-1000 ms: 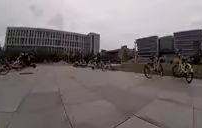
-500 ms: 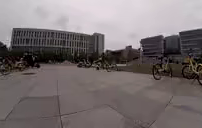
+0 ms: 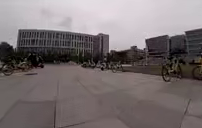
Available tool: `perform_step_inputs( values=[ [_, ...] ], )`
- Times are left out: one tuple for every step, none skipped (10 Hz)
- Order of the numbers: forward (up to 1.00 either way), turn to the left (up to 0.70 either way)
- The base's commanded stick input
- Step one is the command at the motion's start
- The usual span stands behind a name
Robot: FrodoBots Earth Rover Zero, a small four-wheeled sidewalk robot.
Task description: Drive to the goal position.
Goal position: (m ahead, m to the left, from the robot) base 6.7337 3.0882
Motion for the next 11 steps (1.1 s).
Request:
perform_step_inputs(
  values=[
    [0.6, 0.16],
    [0.6, 0.16],
    [0.6, 0.16],
    [0.6, 0.16],
    [0.6, 0.16],
    [0.6, 0.16],
    [0.6, 0.16],
    [0.6, 0.16],
    [0.6, 0.16],
    [0.6, 0.16],
    [0.6, 0.16]
  ],
)
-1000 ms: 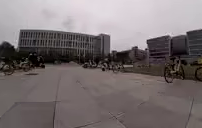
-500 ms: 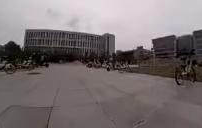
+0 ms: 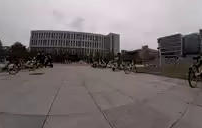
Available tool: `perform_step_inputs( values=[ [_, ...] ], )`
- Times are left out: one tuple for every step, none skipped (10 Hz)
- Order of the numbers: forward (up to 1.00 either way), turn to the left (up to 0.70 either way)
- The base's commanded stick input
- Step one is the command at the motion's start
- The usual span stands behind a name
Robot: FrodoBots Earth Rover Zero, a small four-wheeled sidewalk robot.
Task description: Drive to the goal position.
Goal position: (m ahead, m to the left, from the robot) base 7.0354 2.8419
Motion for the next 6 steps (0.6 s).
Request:
perform_step_inputs(
  values=[
    [0.6, 0.16],
    [0.6, 0.16],
    [0.6, 0.16],
    [0.6, 0.16],
    [0.6, 0.16],
    [0.6, 0.16]
  ],
)
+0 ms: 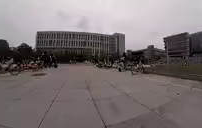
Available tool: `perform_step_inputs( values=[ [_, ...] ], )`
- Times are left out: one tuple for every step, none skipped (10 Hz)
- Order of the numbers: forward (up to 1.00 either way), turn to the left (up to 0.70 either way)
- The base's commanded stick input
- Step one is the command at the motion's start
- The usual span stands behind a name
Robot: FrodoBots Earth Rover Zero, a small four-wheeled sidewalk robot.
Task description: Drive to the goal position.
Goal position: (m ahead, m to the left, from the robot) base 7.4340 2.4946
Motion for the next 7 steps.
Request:
perform_step_inputs(
  values=[
    [0.6, 0.16],
    [0.6, 0.16],
    [0.6, 0.16],
    [0.6, 0.16],
    [0.6, 0.16],
    [0.6, 0.16],
    [0.6, 0.16]
  ],
)
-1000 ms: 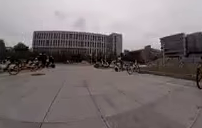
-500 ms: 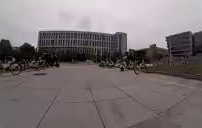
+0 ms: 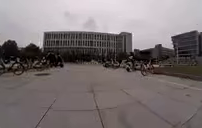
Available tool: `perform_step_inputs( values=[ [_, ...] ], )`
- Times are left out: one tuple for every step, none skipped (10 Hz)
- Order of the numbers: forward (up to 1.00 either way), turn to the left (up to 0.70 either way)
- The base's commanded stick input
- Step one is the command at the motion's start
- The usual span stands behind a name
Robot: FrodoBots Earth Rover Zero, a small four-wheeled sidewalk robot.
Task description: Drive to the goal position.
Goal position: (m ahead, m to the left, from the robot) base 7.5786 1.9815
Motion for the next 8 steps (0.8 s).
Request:
perform_step_inputs(
  values=[
    [0.6, 0.16],
    [0.6, 0.16],
    [0.6, 0.16],
    [0.6, 0.16],
    [0.6, 0.16],
    [0.6, 0.16],
    [0.6, 0.16],
    [0.6, 0.16]
  ],
)
